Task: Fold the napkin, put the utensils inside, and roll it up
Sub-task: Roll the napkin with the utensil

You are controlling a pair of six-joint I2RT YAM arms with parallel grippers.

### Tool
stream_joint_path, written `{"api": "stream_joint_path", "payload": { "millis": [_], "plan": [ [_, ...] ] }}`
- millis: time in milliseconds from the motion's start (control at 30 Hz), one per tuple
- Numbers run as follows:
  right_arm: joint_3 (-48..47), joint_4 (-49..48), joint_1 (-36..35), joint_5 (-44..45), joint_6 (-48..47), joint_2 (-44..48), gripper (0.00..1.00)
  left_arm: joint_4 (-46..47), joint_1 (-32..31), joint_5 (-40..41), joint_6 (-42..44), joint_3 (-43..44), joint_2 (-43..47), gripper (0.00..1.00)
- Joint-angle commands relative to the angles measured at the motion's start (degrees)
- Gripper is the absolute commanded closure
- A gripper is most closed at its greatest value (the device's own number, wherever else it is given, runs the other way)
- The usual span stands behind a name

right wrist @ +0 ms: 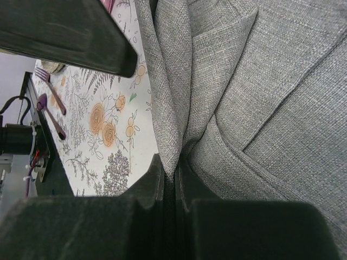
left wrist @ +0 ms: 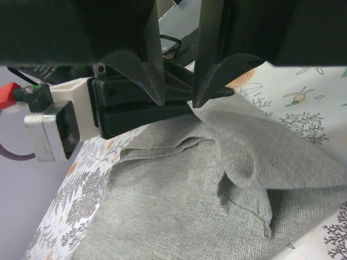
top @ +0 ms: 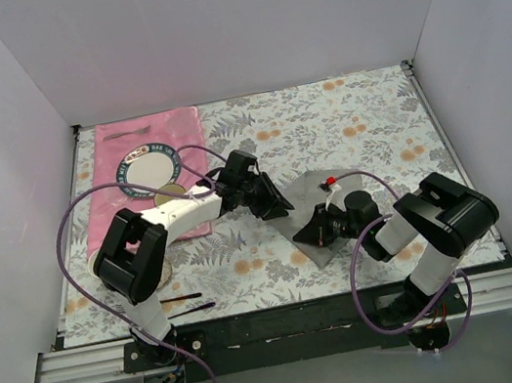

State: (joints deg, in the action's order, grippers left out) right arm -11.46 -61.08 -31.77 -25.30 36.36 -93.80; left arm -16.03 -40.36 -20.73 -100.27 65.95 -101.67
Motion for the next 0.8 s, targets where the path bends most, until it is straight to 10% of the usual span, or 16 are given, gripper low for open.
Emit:
{"api": "stream_joint_path", "payload": {
  "millis": [0, 300, 767],
  "plan": [
    [2.3, 14.0, 0.0, -3.9, -2.2, -3.8, 0.99, 3.6, -0.2, -2.4, 0.8, -0.4, -2.1, 0.75],
    [-0.6, 24.6, 0.3, -2.4, -5.3, -1.0, 0.99, 6.4, -0.2, -2.9, 2.6, -2.0, -7.2, 0.77],
    [-20.0, 71.2, 0.0, 15.7, -19.8, 15.4, 0.54, 9.5, -0.2, -3.1, 5.1, -2.7, -13.5, 0.81]
  ]
}}
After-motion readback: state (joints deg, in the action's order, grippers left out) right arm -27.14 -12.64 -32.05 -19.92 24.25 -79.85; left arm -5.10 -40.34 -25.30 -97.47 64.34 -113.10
